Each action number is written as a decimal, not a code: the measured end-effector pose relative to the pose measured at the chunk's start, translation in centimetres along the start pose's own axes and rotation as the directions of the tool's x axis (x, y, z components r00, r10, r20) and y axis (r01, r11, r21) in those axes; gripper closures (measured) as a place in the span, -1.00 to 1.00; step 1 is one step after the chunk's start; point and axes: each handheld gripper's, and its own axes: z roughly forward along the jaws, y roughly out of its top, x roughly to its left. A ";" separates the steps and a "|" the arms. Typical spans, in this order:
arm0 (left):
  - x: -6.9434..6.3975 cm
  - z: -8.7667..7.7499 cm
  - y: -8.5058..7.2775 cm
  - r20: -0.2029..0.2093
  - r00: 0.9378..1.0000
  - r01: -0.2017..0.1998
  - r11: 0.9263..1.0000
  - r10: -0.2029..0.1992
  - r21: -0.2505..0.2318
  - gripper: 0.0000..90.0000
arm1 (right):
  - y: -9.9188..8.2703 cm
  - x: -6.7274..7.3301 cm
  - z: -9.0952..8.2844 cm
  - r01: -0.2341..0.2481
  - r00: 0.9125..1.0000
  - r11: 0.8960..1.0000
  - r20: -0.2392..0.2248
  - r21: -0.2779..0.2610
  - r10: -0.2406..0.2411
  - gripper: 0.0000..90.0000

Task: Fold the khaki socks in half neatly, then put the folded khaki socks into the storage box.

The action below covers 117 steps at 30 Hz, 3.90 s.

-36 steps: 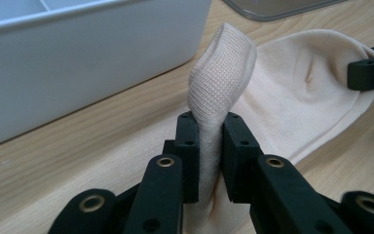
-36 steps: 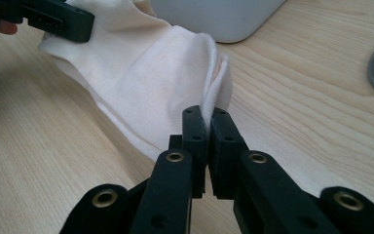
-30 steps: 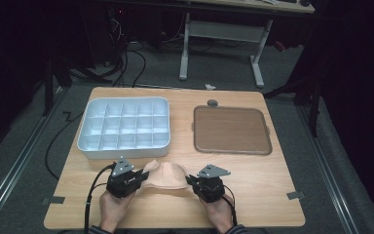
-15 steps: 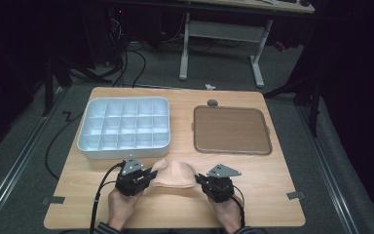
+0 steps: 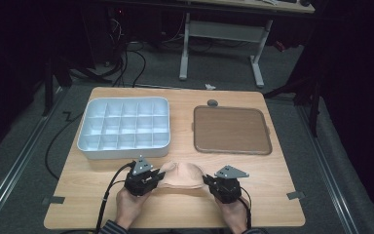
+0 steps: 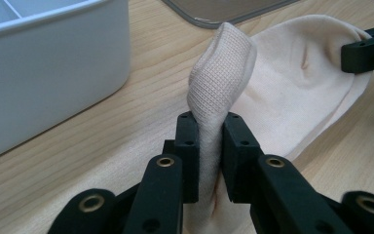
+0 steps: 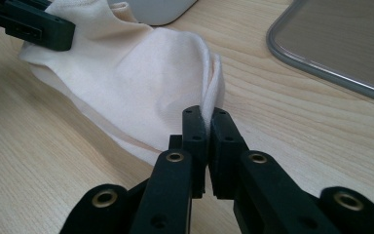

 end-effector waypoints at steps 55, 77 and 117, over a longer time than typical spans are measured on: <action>0.3 0.9 -2.7 -0.188 0.982 0.044 0.998 -0.035 0.043 -0.04 | -1.8 -1.3 2.2 -0.043 0.997 0.997 0.067 0.070 0.038 0.37; 2.0 0.9 -1.2 -0.120 0.986 0.124 0.991 -0.117 0.054 -0.02 | -0.1 0.2 -0.2 0.013 0.999 0.999 0.032 -0.042 -0.012 0.63; 1.7 1.9 -1.2 -0.085 0.994 0.080 0.991 -0.071 0.109 0.78 | 0.7 6.0 6.4 0.088 0.993 0.994 -0.089 0.065 -0.082 0.92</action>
